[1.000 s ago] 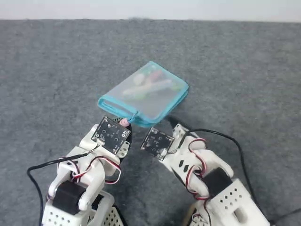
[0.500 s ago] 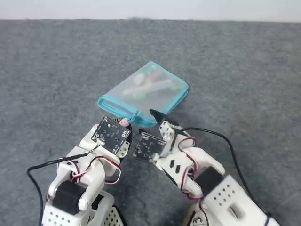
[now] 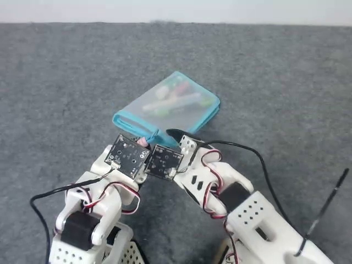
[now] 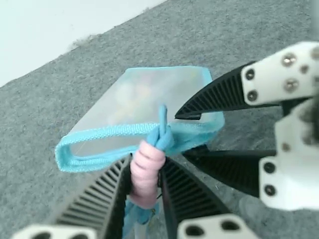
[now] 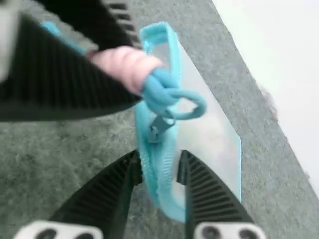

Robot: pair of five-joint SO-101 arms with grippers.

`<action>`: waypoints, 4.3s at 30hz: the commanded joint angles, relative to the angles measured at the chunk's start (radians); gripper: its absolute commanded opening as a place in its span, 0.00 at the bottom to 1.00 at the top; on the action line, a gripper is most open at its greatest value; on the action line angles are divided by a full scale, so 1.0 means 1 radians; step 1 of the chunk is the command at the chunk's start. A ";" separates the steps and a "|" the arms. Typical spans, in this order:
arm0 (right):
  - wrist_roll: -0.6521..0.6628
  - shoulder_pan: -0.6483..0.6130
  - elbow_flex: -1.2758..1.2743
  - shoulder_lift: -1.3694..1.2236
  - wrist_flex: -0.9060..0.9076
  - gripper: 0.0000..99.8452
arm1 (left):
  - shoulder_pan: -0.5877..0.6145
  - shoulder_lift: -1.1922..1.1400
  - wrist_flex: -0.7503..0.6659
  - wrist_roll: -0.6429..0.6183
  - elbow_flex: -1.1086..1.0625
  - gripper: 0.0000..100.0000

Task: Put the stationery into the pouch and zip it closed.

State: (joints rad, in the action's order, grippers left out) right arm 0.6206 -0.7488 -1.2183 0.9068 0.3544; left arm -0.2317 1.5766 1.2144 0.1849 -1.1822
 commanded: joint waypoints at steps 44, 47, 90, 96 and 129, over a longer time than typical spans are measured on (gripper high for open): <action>-0.018 0.091 -0.037 0.142 0.236 0.01 | 0.430 0.029 -0.292 0.098 -0.186 0.01; -0.017 0.096 -0.054 0.173 0.257 0.01 | 0.430 0.029 -0.287 0.098 -0.183 0.01; -0.068 -0.217 0.041 0.561 0.796 0.19 | -0.112 -0.166 0.087 0.069 0.303 0.01; -0.075 -0.176 0.017 0.547 0.601 0.19 | -0.114 -0.166 0.095 0.048 0.295 0.01; -0.110 -0.019 -0.002 0.255 0.194 0.01 | -0.190 -0.164 0.092 0.044 0.280 0.01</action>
State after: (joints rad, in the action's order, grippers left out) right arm 0.4964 -0.7764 -1.3057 1.2121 0.5769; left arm -0.4143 1.4170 1.3541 0.2463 -0.9459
